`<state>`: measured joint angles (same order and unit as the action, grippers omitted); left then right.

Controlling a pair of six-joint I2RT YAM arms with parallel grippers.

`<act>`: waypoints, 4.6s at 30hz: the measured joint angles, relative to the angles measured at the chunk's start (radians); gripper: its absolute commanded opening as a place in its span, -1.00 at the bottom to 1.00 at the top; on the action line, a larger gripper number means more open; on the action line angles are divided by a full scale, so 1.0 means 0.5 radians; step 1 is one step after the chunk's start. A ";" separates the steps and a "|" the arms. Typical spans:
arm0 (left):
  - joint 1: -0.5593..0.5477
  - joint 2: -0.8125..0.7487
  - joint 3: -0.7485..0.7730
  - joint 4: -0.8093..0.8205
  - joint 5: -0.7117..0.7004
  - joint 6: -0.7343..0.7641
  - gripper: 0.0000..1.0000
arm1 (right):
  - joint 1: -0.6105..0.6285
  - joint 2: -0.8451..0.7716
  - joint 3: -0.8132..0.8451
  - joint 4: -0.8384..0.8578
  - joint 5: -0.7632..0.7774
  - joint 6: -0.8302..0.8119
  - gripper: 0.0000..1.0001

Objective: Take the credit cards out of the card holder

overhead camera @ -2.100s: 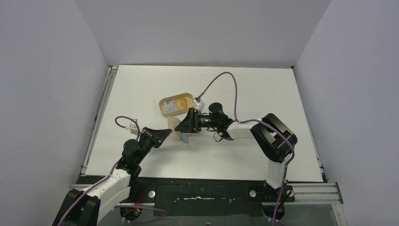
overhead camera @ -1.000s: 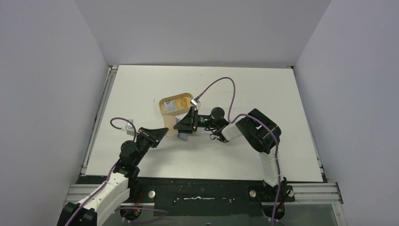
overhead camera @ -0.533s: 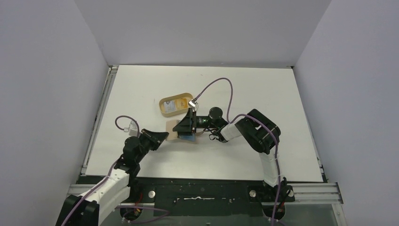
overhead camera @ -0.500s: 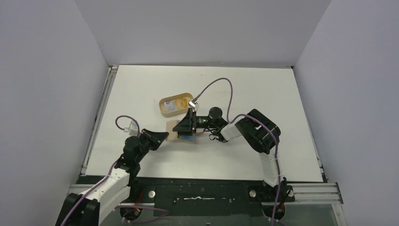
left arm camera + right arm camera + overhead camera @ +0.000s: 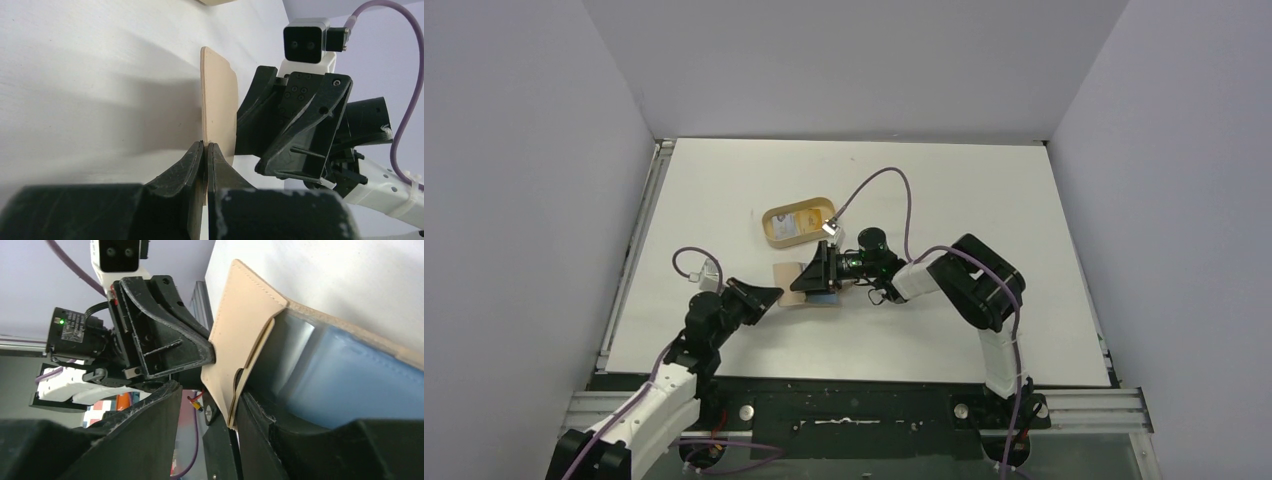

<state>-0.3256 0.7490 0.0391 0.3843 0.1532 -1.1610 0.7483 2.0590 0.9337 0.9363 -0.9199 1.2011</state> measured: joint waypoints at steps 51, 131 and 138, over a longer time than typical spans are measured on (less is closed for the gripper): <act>0.027 0.100 -0.063 0.137 0.357 0.034 -1.00 | -0.049 0.034 0.011 -0.002 0.140 -0.070 -0.67; 0.187 -0.024 -0.073 -0.119 0.534 0.052 -1.00 | -0.083 0.227 -0.060 0.371 -0.138 0.167 -0.49; 0.194 -0.027 -0.073 -0.119 0.542 0.059 -1.00 | -0.089 0.227 -0.060 0.372 -0.139 0.177 -0.50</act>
<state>-0.2287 0.7357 0.0025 0.3248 0.4240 -1.1316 0.7040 2.1723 0.9035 1.1221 -0.9894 1.2896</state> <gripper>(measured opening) 0.009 0.258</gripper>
